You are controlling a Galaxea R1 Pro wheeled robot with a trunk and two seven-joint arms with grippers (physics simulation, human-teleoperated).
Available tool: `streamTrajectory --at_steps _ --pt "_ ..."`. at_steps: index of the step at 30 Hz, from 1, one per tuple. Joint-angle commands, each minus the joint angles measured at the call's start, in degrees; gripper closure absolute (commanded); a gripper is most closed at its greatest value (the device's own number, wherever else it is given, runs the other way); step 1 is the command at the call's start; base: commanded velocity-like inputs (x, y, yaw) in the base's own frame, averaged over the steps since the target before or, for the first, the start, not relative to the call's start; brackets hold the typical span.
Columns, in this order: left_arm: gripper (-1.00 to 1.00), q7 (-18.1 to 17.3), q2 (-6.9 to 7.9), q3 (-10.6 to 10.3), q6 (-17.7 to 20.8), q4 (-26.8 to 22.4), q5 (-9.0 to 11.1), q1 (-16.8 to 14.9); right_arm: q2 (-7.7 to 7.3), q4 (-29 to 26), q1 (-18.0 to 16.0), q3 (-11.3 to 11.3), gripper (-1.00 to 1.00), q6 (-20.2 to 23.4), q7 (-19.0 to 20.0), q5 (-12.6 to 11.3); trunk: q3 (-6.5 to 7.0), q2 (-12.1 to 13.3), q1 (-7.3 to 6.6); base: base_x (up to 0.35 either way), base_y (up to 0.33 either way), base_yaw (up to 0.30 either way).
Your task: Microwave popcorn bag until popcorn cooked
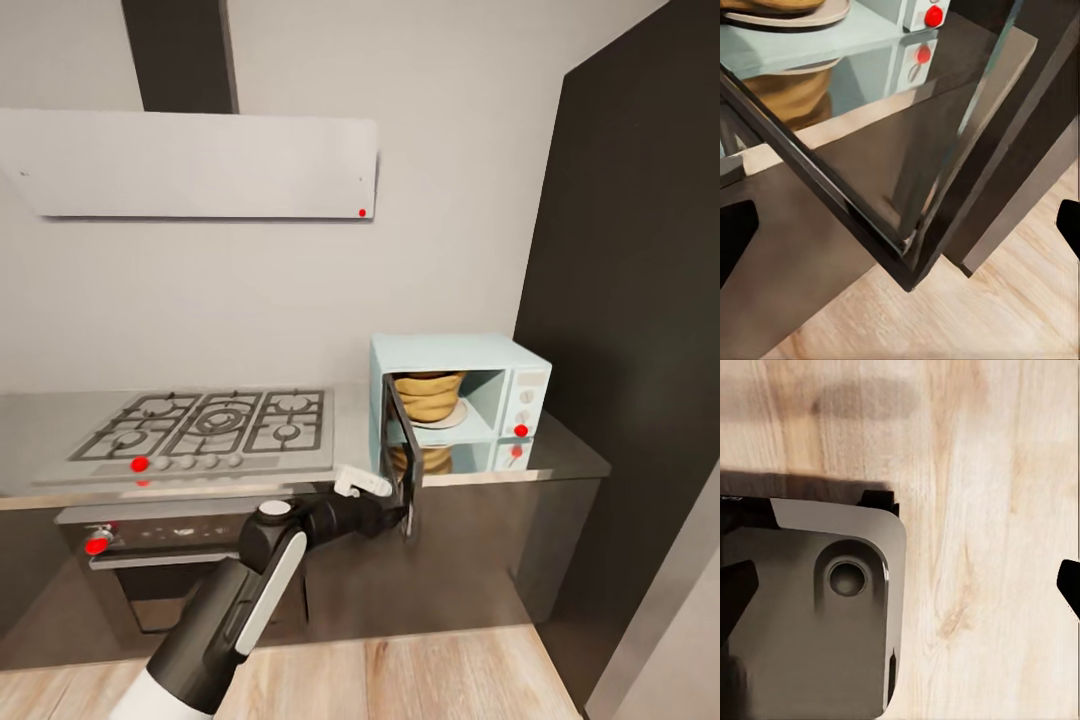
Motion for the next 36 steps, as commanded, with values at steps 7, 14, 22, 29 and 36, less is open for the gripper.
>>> streamTrajectory --at_steps 7,14,22,29,36 --pt "-1.0 -0.14 -0.03 -2.22 0.31 -0.16 1.54 -0.04 -0.02 0.06 -0.07 0.1 -1.0 0.06 0.19 0.21 -0.08 -0.05 0.02 0.196 -0.146 0.0" --pt "-1.0 -0.2 -0.07 -6.91 0.23 -0.2 1.51 -0.07 -0.02 0.06 -0.05 0.1 -1.0 0.06 0.2 0.21 -0.08 -0.05 0.02 0.015 -0.01 0.0" --pt "-1.0 -0.07 0.2 -6.69 0.29 -0.59 1.51 -0.07 -0.02 0.06 -0.06 0.1 -1.0 0.06 0.11 0.21 -0.08 -0.05 0.02 0.0 0.0 0.0" --pt "-1.0 -0.23 -1.1 -6.51 0.22 -0.07 1.59 -0.11 -0.06 0.06 -0.04 0.1 -1.0 0.06 0.2 0.21 -0.08 -0.05 0.02 0.096 -0.027 0.0" --pt "-1.0 -0.24 -1.17 -6.68 0.23 -0.14 1.51 -0.11 -0.11 0.1 -0.01 0.1 -1.0 0.06 0.26 0.21 -0.08 -0.05 0.02 0.046 -0.011 0.0"
